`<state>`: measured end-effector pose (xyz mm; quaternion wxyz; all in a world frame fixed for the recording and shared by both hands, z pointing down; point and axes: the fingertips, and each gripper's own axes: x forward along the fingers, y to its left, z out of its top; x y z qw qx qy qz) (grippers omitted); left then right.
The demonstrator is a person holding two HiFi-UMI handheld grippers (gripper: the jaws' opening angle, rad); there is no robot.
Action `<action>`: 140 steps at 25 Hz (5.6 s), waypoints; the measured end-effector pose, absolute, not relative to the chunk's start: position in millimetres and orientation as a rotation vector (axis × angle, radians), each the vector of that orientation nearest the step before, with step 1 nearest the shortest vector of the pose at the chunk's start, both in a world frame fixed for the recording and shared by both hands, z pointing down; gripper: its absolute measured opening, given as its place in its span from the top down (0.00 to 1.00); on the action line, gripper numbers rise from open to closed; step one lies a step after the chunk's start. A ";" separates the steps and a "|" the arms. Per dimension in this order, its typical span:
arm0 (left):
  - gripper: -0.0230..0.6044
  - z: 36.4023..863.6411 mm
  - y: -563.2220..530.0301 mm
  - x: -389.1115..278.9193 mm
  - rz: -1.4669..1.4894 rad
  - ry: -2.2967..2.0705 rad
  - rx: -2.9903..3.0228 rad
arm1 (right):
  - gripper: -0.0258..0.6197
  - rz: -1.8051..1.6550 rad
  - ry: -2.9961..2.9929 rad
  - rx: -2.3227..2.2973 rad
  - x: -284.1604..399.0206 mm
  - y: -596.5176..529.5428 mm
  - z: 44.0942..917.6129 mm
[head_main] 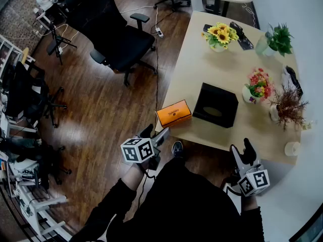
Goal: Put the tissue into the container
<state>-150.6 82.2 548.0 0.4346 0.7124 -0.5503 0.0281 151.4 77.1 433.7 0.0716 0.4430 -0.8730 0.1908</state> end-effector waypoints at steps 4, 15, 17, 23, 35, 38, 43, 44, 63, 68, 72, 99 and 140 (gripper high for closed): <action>0.29 553.4 42.9 -177.9 0.230 -1.397 1.873 | 0.54 0.584 -2.616 1.334 114.7 35.0 435.3; 0.27 581.7 27.3 -174.9 0.288 -1.242 1.836 | 0.53 0.589 -2.597 1.145 48.7 -25.4 452.0; 0.27 595.2 32.5 -176.1 0.219 -1.231 1.718 | 0.53 0.580 -2.612 1.085 38.1 -31.3 455.1; 0.27 607.6 30.7 -174.6 0.167 -1.323 1.588 | 0.53 0.592 -2.670 0.896 21.9 -42.7 461.5; 0.56 634.0 31.7 -164.7 0.237 -1.401 1.523 | 0.57 0.626 -2.710 0.862 61.6 -66.3 462.9; 0.58 633.9 27.7 -165.1 0.290 -1.385 1.549 | 0.60 0.638 -2.700 0.854 66.3 -64.2 467.7; 0.61 632.3 24.5 -167.2 0.290 -1.361 1.542 | 0.62 0.635 -2.700 0.872 66.3 -65.6 465.2; 0.61 631.9 23.7 -168.7 0.267 -1.359 1.533 | 0.62 0.632 -2.700 0.871 66.5 -65.6 465.4; 0.63 519.6 -34.1 -137.5 0.133 -1.220 1.878 | 0.64 0.664 -2.668 1.070 96.3 -52.9 461.2; 0.63 503.4 -51.1 -84.8 0.206 -1.096 1.981 | 0.64 0.705 -2.639 1.199 123.8 -46.6 461.3; 0.64 511.6 -61.4 -48.3 0.258 -1.009 2.017 | 0.65 0.730 -2.617 1.300 146.2 -41.3 464.8; 0.64 576.9 -76.3 20.0 0.827 -1.018 2.017 | 0.67 0.837 -2.590 1.460 206.0 -38.8 484.9; 0.55 482.5 -81.7 -15.1 0.341 -1.184 2.181 | 0.68 0.707 -2.661 1.213 139.1 -75.1 463.3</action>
